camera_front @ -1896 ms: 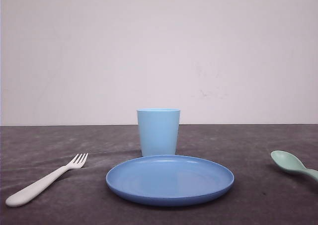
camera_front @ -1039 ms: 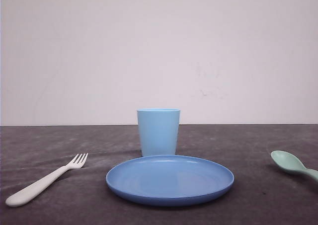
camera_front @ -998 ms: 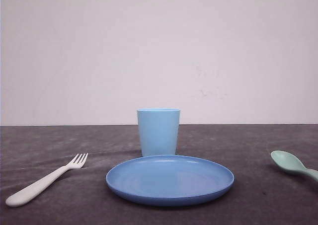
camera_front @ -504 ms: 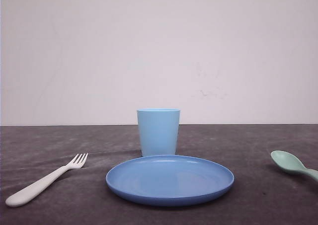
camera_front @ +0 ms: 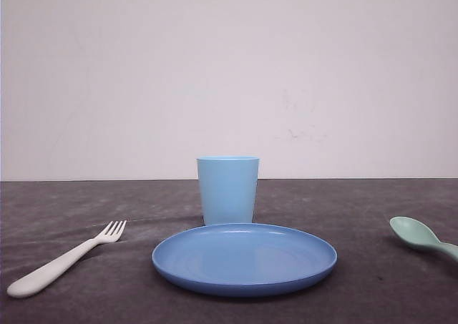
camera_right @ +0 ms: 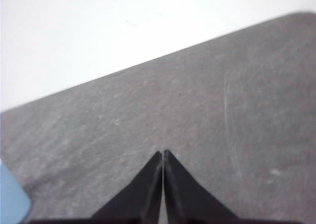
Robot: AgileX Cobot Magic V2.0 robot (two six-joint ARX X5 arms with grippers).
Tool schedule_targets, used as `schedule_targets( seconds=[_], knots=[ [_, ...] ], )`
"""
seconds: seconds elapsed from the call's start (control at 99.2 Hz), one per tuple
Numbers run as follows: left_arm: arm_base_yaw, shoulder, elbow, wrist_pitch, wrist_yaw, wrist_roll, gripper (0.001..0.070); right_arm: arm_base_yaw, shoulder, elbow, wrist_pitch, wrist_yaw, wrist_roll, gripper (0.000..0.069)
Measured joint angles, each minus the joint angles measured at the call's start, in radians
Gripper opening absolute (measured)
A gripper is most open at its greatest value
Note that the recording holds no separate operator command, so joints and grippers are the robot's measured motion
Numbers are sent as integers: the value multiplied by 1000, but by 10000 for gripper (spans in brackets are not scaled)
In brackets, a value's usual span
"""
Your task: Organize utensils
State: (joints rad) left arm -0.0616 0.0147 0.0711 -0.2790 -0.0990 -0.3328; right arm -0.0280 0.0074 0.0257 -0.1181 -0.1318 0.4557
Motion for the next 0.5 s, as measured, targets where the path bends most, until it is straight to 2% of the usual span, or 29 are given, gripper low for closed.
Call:
schedule_targets(
  seconds=[0.091, 0.242, 0.343, 0.504],
  knots=[
    [0, 46, 55, -40, 32, -27, 23, 0, 27, 50, -43, 0, 44, 4],
    [0, 189, 237, -51, 71, -35, 23, 0, 142, 228, -82, 0, 54, 4],
    [0, 323, 382, -86, 98, -21, 23, 0, 258, 370, -152, -12, 4, 4],
    [-2, 533, 601, -209, 145, 39, 23, 2, 447, 592, -332, -26, -137, 4]
  ],
)
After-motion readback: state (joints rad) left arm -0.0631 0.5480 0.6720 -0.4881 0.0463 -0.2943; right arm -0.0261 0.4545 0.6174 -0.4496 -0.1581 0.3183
